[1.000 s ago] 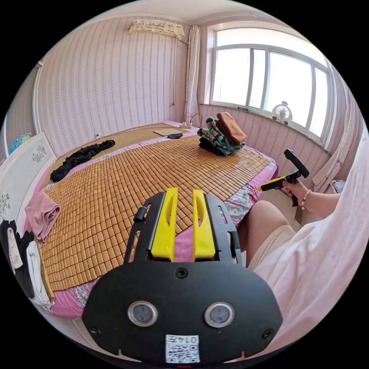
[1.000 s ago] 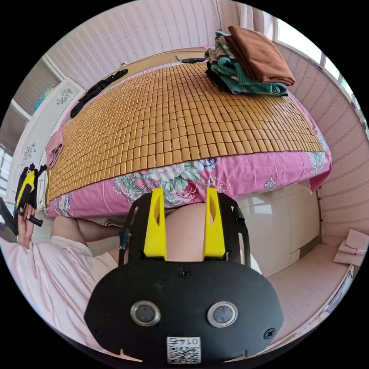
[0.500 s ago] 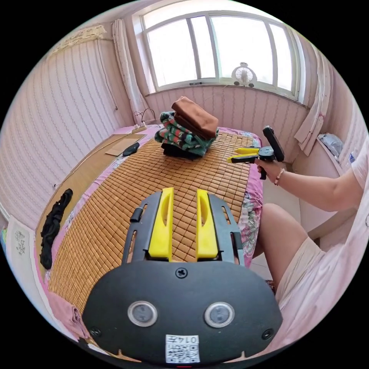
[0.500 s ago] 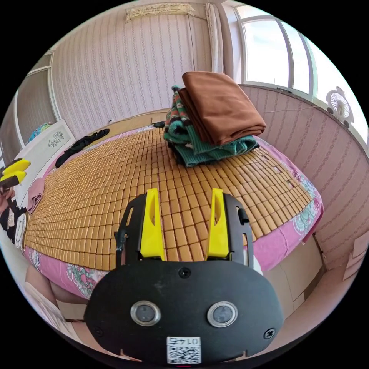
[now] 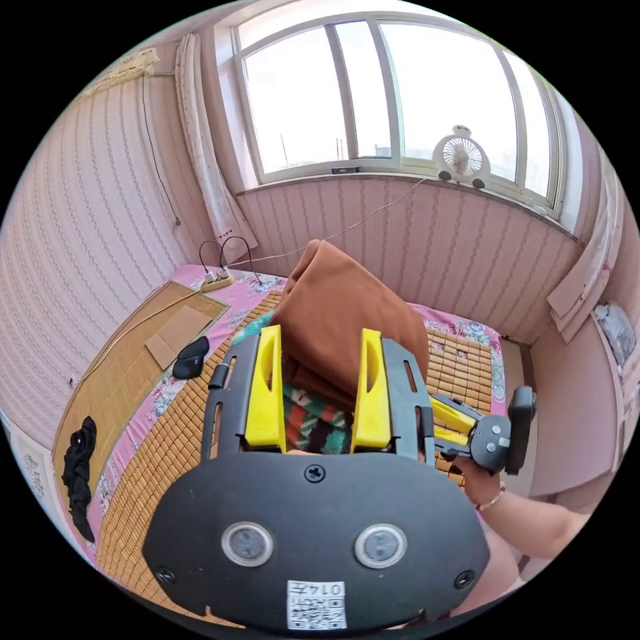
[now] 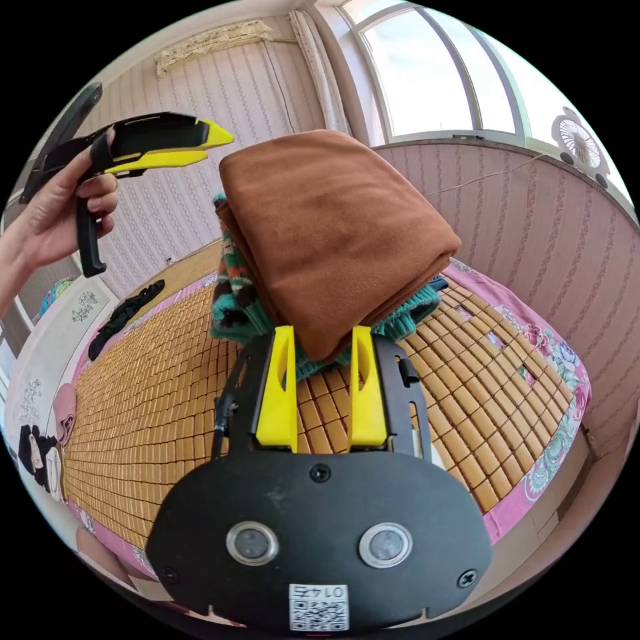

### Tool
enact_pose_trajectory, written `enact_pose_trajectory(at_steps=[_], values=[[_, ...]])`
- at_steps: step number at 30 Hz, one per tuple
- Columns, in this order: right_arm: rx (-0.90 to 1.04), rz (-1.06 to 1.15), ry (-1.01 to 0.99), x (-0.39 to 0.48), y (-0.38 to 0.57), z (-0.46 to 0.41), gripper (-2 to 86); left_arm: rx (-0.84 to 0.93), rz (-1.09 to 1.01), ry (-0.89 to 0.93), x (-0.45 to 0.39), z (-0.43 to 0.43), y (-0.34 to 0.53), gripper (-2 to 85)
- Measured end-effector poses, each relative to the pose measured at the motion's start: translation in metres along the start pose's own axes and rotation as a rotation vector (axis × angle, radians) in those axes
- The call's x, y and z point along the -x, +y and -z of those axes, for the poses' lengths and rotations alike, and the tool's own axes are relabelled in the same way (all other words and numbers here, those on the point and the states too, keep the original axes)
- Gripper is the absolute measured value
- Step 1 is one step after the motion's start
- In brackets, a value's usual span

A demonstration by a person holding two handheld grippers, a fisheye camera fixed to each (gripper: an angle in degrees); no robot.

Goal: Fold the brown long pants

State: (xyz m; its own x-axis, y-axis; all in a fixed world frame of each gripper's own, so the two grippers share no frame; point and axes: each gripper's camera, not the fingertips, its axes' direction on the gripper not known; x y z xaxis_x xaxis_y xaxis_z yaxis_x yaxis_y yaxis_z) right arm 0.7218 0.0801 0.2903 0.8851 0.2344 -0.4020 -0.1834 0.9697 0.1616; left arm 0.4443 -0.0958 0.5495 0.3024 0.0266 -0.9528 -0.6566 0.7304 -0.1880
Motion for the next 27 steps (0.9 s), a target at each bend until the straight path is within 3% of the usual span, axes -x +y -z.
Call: enact_pose_trajectory(at_steps=[3, 5, 14, 16, 21, 25, 27], values=[[-0.031, -0.016, -0.052, -0.022, 0.001, 0.010, 7.6, 0.122, 0.097, -0.115, 0.005, -0.031, -0.010, 5.8], [-0.070, -0.015, -0.079, -0.035, 0.002, 0.023, 5.0, 0.157, 0.137, -0.095, 0.012, -0.035, -0.007, 0.9], [-0.263, 0.128, -0.357, -0.031, 0.007, 0.138, 2.0, 0.133, 0.202, 0.089, 0.043, 0.044, 0.068, -0.5], [-0.271, 0.100, -0.481, -0.028, 0.018, 0.159, 1.8, 0.091, 0.205, 0.232, 0.047, 0.085, 0.123, 0.3], [-0.113, -0.014, -0.734, -0.009, 0.045, 0.159, 1.3, 0.146, 0.155, 0.149, 0.032, 0.150, 0.280, 5.7], [0.117, 0.160, -1.041, 0.058, 0.053, 0.159, 1.2, 0.164, 0.244, 0.177, 0.006, 0.203, 0.400, 9.8], [0.149, 0.259, -1.057, 0.096, 0.054, 0.170, 1.1, 0.091, 0.255, 0.171, -0.007, 0.235, 0.433, 10.6]])
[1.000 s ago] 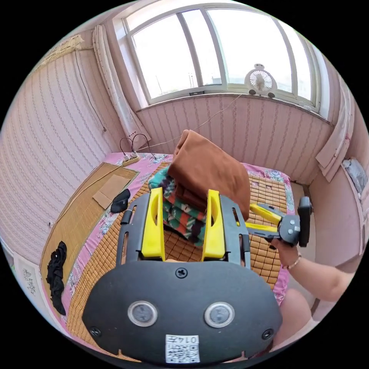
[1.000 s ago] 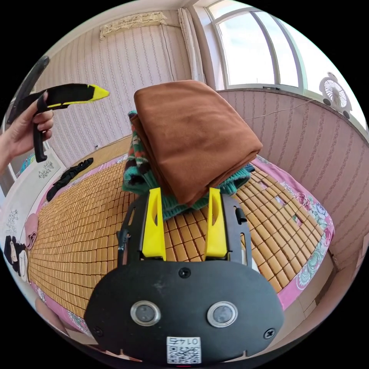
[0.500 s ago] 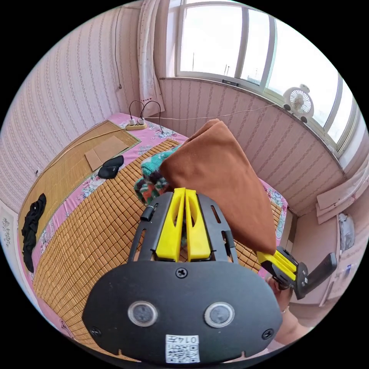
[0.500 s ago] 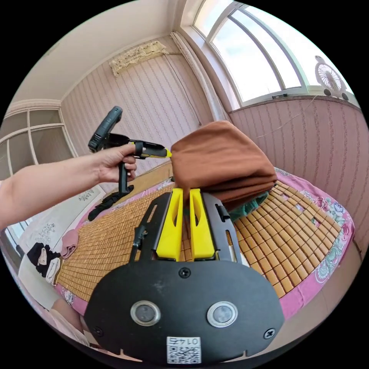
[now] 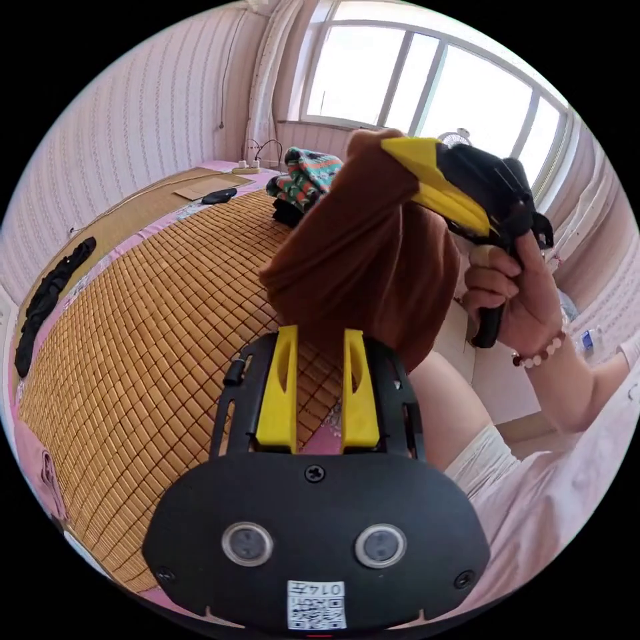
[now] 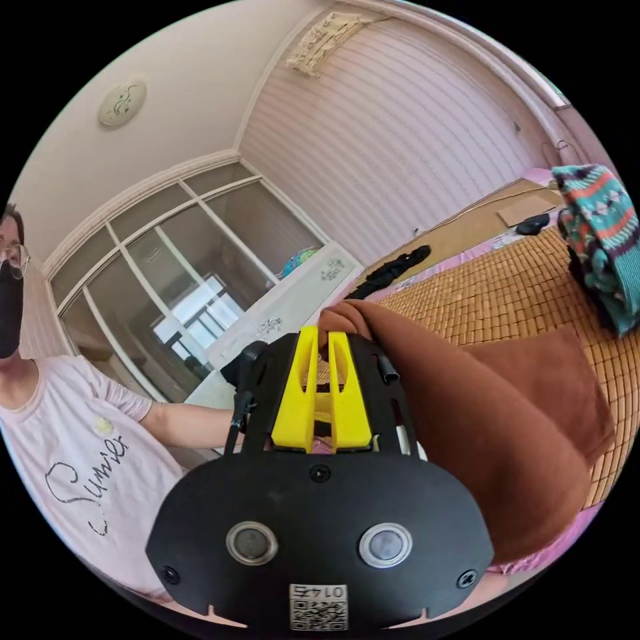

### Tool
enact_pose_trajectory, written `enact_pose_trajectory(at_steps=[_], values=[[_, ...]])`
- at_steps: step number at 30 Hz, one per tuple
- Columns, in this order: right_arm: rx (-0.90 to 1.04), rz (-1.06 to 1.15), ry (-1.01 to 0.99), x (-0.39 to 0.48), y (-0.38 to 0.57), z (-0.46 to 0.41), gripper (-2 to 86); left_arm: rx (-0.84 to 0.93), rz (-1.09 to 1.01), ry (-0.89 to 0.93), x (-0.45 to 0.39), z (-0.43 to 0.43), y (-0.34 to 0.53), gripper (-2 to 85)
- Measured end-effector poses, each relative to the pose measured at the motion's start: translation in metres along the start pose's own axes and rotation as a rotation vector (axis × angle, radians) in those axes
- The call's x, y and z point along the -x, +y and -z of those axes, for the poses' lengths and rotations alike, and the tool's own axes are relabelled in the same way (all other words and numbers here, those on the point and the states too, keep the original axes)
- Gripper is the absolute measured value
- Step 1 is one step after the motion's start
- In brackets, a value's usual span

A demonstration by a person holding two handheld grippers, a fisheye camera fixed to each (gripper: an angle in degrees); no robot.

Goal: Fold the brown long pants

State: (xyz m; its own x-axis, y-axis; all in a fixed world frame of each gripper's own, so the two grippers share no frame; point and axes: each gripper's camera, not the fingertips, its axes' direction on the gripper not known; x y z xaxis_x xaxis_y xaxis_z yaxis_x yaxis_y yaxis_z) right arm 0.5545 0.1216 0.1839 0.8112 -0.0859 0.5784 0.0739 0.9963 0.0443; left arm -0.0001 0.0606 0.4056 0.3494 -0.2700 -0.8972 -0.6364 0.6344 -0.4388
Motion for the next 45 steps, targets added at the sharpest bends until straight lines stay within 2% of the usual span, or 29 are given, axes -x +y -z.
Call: enact_pose_trajectory(at_steps=[3, 7, 8, 10, 14, 17, 20, 22, 23, 25, 29, 32, 35, 36, 39, 42, 45], values=[[0.112, 0.063, -0.112, 0.034, -0.022, -0.042, 1.0, -0.107, 0.009, -0.167, -0.006, 0.047, 0.044, 11.9], [0.188, 0.144, -0.229, 0.082, -0.066, -0.096, 0.9, -0.249, 0.169, -0.230, 0.022, 0.111, 0.086, 10.6], [0.187, 0.159, -0.242, 0.089, -0.074, -0.100, 0.9, -0.271, 0.183, -0.254, 0.023, 0.121, 0.090, 9.8], [0.141, 0.200, -0.300, 0.112, -0.100, -0.110, 0.8, -0.323, 0.177, -0.293, 0.023, 0.157, 0.097, 1.7], [0.019, 0.137, -0.353, 0.104, -0.127, -0.097, 0.8, -0.389, 0.146, -0.392, 0.004, 0.187, 0.095, -0.4], [0.011, 0.018, -0.272, 0.061, -0.122, -0.088, 0.8, -0.362, 0.099, -0.414, -0.008, 0.173, 0.098, -0.8], [0.096, -0.117, -0.085, 0.007, -0.086, -0.085, 0.9, -0.272, 0.158, -0.326, -0.002, 0.139, 0.124, -0.9], [0.208, -0.286, 0.120, -0.042, -0.038, -0.083, 1.0, -0.150, 0.260, -0.210, 0.010, 0.109, 0.159, -0.9], [0.230, -0.341, 0.163, -0.055, -0.025, -0.082, 1.0, -0.113, 0.291, -0.184, 0.013, 0.102, 0.168, -0.9], [0.325, -0.592, 0.282, -0.095, 0.027, -0.074, 1.1, -0.025, 0.413, -0.165, 0.021, 0.090, 0.206, -0.8], [0.346, -0.624, 0.367, -0.089, 0.048, -0.071, 0.7, -0.005, 0.613, -0.258, 0.031, 0.102, 0.252, 0.1], [0.372, -0.495, 0.515, -0.059, 0.019, -0.085, 0.0, 0.012, 0.724, -0.327, 0.045, 0.112, 0.272, 4.7], [0.369, -0.207, 0.679, -0.010, -0.017, -0.124, -0.1, 0.020, 0.798, -0.373, 0.062, 0.113, 0.277, 8.5], [0.411, -0.082, 0.672, 0.009, -0.027, -0.153, -0.1, 0.016, 0.819, -0.383, 0.068, 0.113, 0.276, 10.1], [0.668, 0.195, 0.466, 0.054, -0.037, -0.249, -0.2, 0.001, 0.821, -0.402, 0.077, 0.112, 0.270, 11.9], [0.927, 0.541, 0.407, 0.107, -0.015, -0.349, 0.4, 0.027, 0.815, -0.369, 0.080, 0.105, 0.265, 12.2], [1.083, 0.746, 0.280, 0.157, 0.012, -0.428, 6.6, 0.028, 0.816, -0.344, 0.074, 0.100, 0.263, 13.2]])
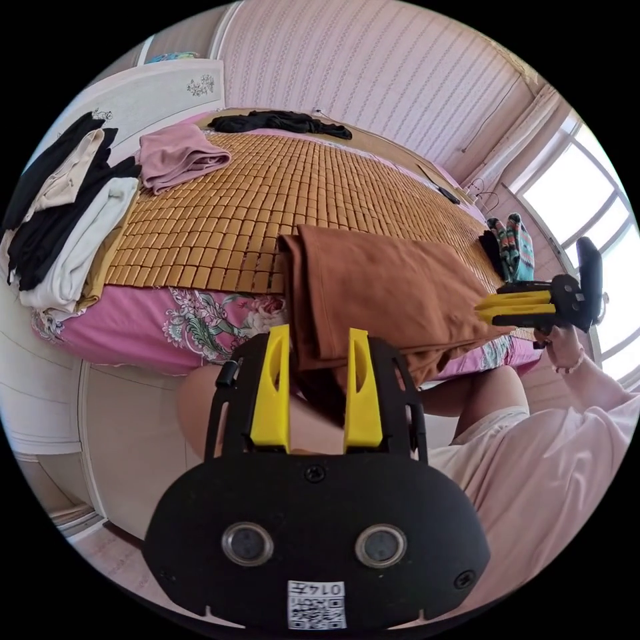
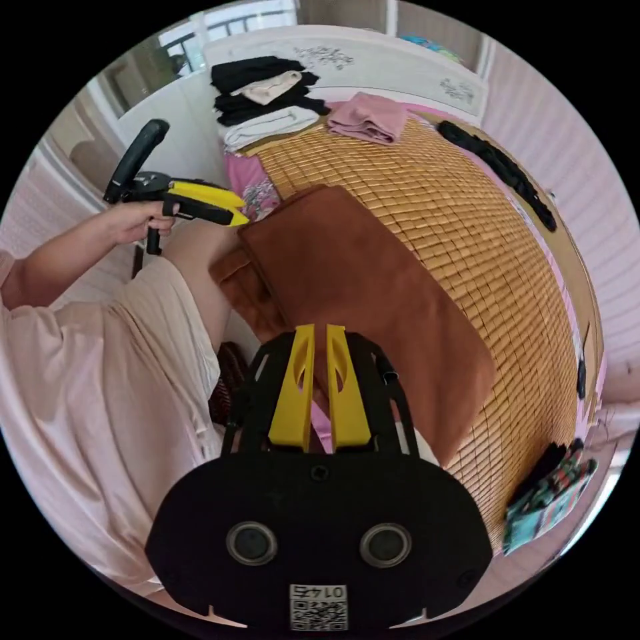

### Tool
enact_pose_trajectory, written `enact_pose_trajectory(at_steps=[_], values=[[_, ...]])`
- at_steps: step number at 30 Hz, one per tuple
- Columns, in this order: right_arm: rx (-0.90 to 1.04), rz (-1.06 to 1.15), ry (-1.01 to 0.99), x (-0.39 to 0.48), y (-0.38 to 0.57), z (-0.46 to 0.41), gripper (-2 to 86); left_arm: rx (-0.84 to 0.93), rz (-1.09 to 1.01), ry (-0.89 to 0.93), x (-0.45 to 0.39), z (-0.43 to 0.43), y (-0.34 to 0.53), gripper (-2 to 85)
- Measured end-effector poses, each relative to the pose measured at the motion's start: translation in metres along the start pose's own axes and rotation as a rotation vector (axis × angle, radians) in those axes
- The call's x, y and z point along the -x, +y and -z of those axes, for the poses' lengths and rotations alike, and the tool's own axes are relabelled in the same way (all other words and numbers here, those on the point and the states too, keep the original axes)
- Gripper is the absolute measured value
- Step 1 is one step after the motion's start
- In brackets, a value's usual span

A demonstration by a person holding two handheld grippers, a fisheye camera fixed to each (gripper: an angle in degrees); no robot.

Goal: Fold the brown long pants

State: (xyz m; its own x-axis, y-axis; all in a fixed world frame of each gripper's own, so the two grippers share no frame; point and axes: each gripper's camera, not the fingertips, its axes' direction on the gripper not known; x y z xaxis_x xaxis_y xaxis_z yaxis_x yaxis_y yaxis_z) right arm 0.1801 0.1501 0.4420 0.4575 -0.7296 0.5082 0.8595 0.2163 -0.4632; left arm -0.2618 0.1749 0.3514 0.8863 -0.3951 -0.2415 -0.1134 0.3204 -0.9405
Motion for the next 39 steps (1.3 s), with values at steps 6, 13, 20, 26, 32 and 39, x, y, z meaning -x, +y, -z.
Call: enact_pose_trajectory(at_steps=[6, 13, 20, 26, 32, 39], values=[[0.240, 0.114, 0.103, 0.039, -0.097, -0.079, 15.2, -0.033, -0.172, -0.063, -0.041, 0.013, 0.018, 14.9], [0.203, 0.032, 0.110, 0.047, -0.112, -0.096, 4.8, 0.076, -0.144, -0.064, -0.045, 0.000, 0.020, 15.9], [-0.056, -0.327, -0.091, 0.000, -0.078, -0.047, 1.5, 0.074, -0.144, -0.051, -0.049, -0.006, -0.010, 15.8], [-0.208, -0.593, -0.017, -0.014, 0.004, 0.007, 1.3, 0.061, -0.145, -0.062, -0.052, -0.025, -0.053, 15.7], [-0.016, -0.600, 0.163, 0.023, 0.021, -0.004, 1.4, 0.155, -0.125, -0.222, -0.059, -0.080, -0.086, 15.1], [0.019, -0.660, 0.153, 0.057, 0.014, -0.031, 1.6, 0.149, -0.254, -0.324, -0.075, -0.088, -0.074, 11.6]])
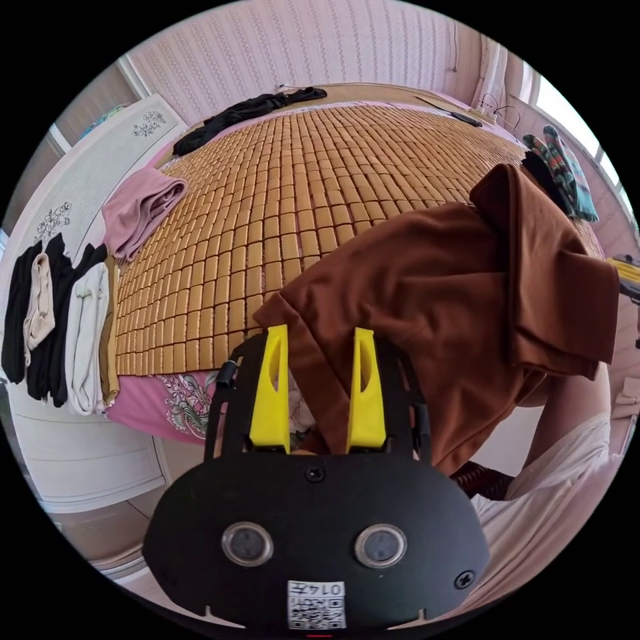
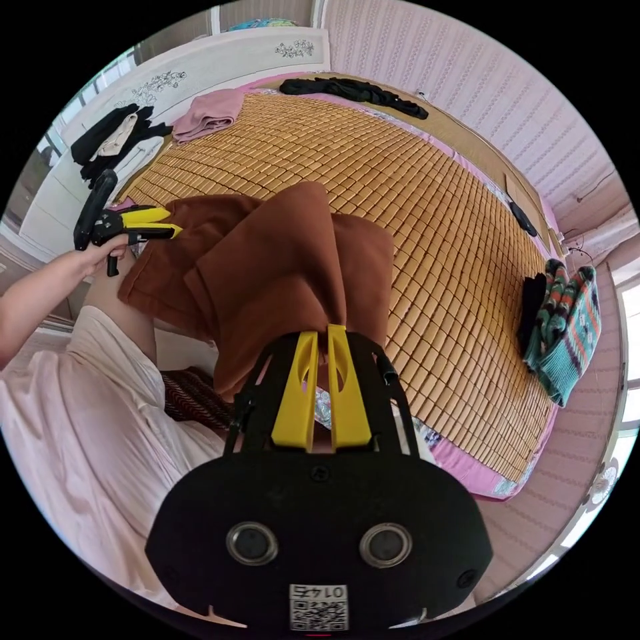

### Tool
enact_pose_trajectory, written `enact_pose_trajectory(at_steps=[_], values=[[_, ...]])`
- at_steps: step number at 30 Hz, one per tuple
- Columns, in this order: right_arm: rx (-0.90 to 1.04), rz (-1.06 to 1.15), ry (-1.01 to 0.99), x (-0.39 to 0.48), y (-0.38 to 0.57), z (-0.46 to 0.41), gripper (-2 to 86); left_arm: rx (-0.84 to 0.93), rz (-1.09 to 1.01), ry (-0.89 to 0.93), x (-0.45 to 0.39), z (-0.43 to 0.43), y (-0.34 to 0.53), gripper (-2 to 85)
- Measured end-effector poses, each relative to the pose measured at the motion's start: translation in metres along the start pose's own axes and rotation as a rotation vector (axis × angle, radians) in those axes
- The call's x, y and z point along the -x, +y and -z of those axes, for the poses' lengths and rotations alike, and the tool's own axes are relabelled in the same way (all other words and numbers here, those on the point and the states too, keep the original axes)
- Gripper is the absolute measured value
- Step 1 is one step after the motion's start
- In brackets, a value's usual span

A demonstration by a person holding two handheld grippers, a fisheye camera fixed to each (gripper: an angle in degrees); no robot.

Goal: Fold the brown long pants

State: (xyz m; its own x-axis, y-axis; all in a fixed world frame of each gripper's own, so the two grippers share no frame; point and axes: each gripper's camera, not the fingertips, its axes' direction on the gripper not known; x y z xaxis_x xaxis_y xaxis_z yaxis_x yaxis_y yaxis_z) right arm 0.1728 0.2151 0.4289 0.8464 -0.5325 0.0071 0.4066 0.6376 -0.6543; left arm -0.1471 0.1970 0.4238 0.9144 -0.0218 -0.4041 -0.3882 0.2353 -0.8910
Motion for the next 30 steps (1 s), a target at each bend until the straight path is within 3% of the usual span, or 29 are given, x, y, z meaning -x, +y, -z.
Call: enact_pose_trajectory(at_steps=[7, 14, 24, 30], values=[[0.024, -0.004, -0.036, 0.019, 0.018, -0.003, 1.6, -0.003, -0.121, 0.028, 0.002, 0.018, 0.008, 0.9], [0.023, 0.047, 0.031, 0.038, 0.029, 0.009, 1.4, -0.080, -0.070, 0.207, 0.038, 0.073, -0.002, -0.4], [0.024, 0.097, 0.093, 0.073, 0.037, 0.015, 1.4, -0.131, -0.195, 0.136, 0.035, 0.105, -0.004, -0.5], [-0.130, 0.015, 0.096, 0.058, 0.035, 0.065, 1.2, -0.190, -0.215, 0.144, 0.045, 0.135, -0.027, -0.5]])
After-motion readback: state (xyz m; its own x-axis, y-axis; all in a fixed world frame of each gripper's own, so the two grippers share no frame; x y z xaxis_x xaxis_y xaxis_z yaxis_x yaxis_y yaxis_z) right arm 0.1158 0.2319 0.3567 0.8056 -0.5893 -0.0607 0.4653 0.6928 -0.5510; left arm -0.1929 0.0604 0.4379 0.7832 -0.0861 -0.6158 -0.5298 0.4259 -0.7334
